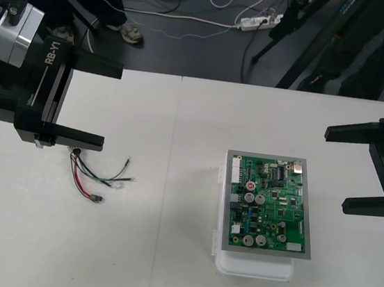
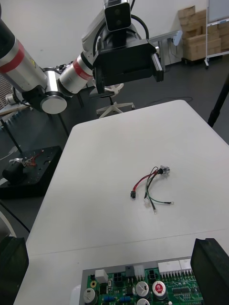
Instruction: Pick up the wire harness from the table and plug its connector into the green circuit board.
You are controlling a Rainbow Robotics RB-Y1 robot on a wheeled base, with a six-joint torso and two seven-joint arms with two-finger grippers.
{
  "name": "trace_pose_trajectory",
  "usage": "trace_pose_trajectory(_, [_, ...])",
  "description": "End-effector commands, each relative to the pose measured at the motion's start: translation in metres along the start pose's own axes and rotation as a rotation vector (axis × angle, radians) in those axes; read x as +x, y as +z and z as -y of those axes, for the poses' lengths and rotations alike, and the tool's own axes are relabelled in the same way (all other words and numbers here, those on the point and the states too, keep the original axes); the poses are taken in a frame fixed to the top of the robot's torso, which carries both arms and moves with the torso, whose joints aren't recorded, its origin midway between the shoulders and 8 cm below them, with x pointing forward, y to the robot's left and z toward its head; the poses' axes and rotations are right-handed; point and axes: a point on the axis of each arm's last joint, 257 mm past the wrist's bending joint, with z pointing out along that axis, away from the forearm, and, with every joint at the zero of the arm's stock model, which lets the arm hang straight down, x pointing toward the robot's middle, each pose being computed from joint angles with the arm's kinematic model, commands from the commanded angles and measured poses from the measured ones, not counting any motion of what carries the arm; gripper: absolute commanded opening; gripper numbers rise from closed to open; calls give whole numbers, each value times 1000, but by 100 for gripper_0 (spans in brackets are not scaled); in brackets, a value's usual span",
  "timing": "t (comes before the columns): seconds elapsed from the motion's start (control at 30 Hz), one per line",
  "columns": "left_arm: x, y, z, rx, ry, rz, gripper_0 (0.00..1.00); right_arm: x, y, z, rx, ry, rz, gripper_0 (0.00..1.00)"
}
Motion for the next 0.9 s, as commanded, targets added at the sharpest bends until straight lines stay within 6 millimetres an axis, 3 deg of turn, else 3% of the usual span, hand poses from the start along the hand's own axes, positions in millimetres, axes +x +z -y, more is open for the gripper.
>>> trace_pose_trajectory(0.03, [-15, -3, -3, 0, 40, 15, 100, -3, -8, 1, 19, -56, -4, 100])
trace_pose_trajectory(0.9, [-15, -3, -3, 0, 40, 15, 100, -3, -8, 1, 19, -56, -4, 100])
